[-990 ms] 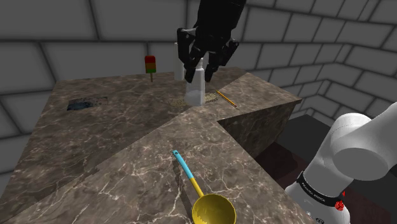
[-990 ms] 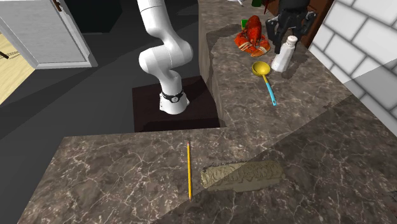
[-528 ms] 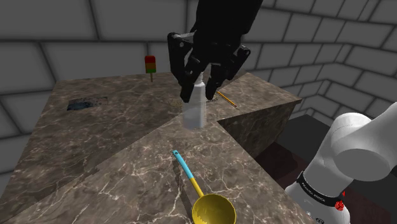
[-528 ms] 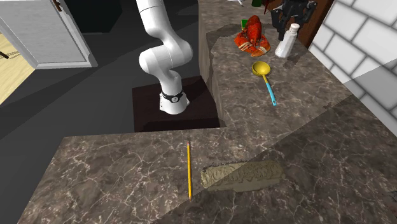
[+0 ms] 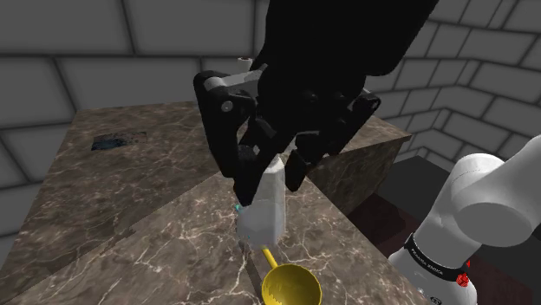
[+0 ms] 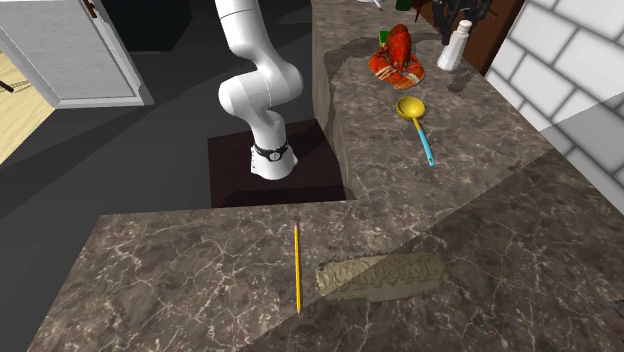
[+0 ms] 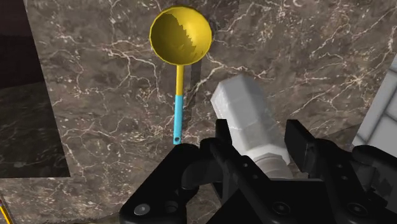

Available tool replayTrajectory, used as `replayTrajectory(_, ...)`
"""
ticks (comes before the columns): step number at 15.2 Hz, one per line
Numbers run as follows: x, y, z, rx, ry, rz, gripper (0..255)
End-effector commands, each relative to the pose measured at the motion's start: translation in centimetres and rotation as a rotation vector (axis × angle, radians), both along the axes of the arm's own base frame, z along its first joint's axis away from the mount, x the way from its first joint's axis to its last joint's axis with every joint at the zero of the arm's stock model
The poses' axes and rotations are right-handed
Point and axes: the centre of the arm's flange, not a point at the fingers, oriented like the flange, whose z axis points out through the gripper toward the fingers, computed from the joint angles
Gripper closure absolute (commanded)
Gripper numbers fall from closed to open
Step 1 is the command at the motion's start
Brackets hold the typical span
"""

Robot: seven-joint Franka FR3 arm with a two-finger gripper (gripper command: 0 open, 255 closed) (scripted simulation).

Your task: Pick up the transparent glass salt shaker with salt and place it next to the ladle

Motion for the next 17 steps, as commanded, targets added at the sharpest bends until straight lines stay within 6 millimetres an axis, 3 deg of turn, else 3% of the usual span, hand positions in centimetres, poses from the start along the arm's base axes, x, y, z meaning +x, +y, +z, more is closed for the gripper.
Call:
replayTrajectory(1,-2.2,1.4,0.0,0.000,0.000,-0.002,255)
replayTrajectory(7,-8.4,6.7,0.0,0.000,0.000,-0.002,255)
replayTrajectory(17,-8.4,6.7,-5.3,0.000,0.000,-0.002,255)
